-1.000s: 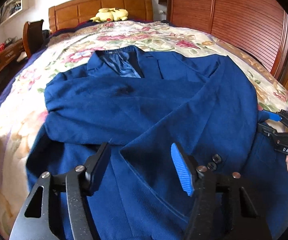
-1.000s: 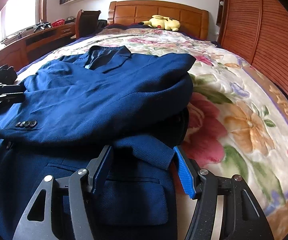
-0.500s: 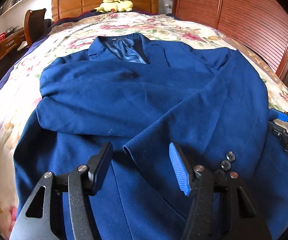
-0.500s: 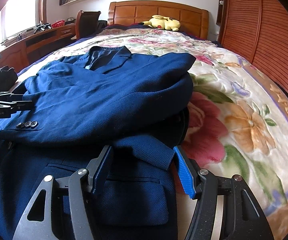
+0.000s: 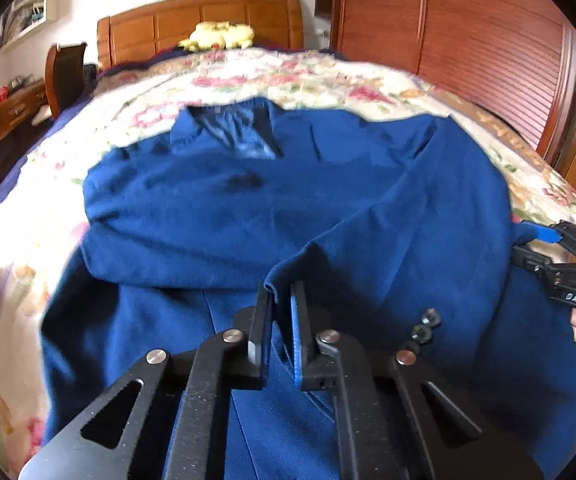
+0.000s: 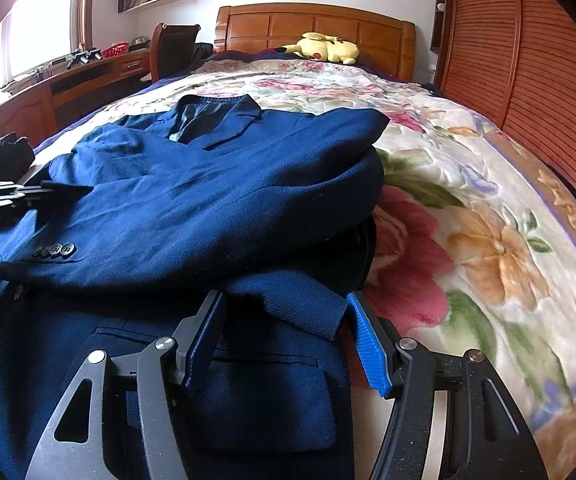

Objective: Fold large clothes
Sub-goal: 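Fold the side panel inward over the sleeves and open the left gripper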

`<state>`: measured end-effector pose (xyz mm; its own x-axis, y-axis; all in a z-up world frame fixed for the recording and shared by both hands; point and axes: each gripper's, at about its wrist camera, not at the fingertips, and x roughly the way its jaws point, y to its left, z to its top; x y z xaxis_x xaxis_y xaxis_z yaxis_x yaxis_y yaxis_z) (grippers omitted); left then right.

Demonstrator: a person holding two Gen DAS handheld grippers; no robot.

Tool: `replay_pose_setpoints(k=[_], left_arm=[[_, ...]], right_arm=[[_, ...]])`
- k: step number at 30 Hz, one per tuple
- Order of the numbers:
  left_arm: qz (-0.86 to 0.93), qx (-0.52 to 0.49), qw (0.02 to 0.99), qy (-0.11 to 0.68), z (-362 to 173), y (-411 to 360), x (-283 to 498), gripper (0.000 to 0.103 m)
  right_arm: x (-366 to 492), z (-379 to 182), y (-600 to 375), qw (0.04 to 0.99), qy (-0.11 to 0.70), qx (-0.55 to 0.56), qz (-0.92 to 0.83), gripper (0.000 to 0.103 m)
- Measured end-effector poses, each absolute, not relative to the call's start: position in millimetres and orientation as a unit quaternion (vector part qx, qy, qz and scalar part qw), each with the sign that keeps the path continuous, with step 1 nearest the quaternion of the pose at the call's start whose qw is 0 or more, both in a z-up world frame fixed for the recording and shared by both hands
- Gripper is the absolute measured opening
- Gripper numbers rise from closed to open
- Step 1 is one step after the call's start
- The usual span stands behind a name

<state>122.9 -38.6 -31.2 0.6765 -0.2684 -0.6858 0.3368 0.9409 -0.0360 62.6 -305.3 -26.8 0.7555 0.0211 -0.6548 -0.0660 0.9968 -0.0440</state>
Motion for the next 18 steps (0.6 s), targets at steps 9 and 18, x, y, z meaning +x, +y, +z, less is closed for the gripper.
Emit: replay_pose_setpoints(k=[9, 18], left_arm=[[-0.128, 0.041, 0.946, 0.294, 26.1, -3.0, 102.0, 0.007], [-0.064, 0.042, 0.955, 0.286, 42.0, 51.9, 109.8, 0.004]], right_arm=[[62.5, -27.3, -306.8, 0.937, 0.348, -0.032, 0.023, 0.064], [62.9, -28.1, -307.0, 0.936, 0.349, -0.034, 0.022, 0.064]])
